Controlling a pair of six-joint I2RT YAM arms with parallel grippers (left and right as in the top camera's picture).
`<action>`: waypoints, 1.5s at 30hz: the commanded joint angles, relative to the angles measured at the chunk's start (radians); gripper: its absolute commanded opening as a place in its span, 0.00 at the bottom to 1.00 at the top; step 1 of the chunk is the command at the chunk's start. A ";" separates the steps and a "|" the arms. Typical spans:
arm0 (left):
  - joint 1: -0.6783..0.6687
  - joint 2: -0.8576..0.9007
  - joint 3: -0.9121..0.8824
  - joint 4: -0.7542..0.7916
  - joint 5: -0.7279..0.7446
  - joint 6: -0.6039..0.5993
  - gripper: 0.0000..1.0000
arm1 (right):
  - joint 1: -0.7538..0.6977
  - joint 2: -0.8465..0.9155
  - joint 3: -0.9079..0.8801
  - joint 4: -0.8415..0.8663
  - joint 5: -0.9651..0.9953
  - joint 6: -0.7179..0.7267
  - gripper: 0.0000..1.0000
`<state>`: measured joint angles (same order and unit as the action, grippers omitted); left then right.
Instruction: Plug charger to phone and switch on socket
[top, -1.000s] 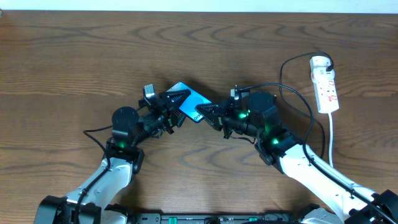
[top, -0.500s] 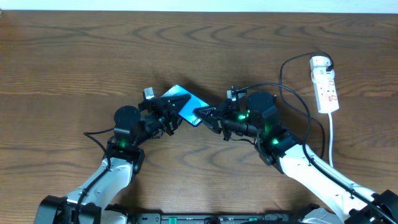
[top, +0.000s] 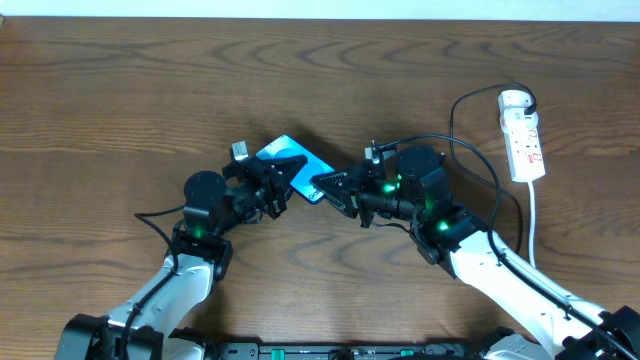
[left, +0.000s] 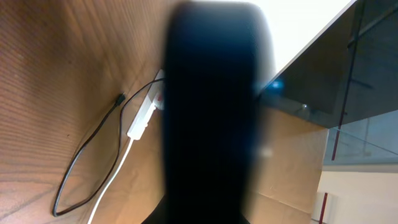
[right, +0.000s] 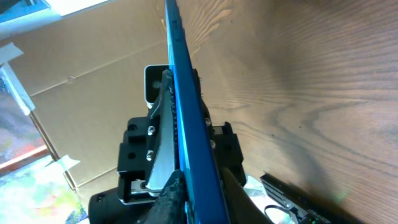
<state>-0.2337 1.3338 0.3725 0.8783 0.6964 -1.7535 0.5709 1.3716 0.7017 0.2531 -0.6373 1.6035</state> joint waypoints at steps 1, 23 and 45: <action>0.003 -0.005 0.023 0.023 -0.035 0.010 0.08 | 0.011 -0.001 -0.011 -0.014 -0.028 -0.109 0.21; 0.003 0.002 0.047 -0.137 -0.152 0.185 0.07 | -0.298 -0.377 -0.010 -0.407 0.441 -1.119 0.79; 0.003 0.209 0.260 -0.137 0.407 0.242 0.07 | -0.378 -0.188 0.263 -1.027 0.660 -0.964 0.87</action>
<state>-0.2317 1.5490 0.6029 0.7284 0.8951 -1.5360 0.1963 1.0435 0.8566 -0.7265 0.0086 0.6617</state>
